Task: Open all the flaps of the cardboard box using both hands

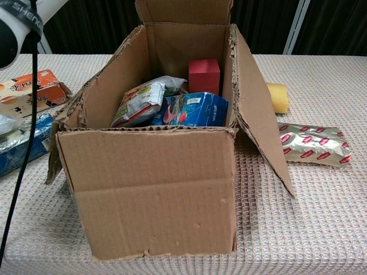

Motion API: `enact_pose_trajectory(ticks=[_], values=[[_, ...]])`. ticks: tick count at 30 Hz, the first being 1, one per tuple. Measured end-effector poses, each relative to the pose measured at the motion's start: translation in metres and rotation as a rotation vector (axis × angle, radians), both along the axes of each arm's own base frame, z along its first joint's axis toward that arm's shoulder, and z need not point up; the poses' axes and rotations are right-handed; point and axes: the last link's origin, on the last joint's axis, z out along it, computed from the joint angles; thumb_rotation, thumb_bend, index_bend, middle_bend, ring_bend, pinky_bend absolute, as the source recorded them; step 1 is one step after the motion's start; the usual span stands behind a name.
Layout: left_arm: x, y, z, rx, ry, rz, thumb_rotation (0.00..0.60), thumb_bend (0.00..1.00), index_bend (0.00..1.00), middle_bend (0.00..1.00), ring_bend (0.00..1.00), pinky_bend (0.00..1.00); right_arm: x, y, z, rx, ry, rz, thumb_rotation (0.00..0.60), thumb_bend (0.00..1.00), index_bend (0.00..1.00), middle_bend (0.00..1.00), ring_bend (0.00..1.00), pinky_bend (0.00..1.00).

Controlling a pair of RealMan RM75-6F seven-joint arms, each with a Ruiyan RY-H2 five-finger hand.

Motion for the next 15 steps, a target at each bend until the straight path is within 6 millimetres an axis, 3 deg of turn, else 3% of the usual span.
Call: enact_pose_trajectory(ticks=[8, 15], values=[[0.019, 0.039, -0.007, 0.033, 0.027, 0.078, 0.600, 0.19, 0.00, 0.00, 0.04, 0.18, 0.006, 0.003, 0.002, -0.010, -0.007, 0.017, 0.600, 0.04, 0.00, 0.00, 0.00, 0.00], [0.022, 0.067, -0.015, 0.075, 0.071, 0.163, 0.600, 0.19, 0.00, 0.00, 0.04, 0.18, 0.005, 0.010, 0.009, -0.028, -0.006, 0.018, 0.600, 0.04, 0.00, 0.00, 0.00, 0.00]])
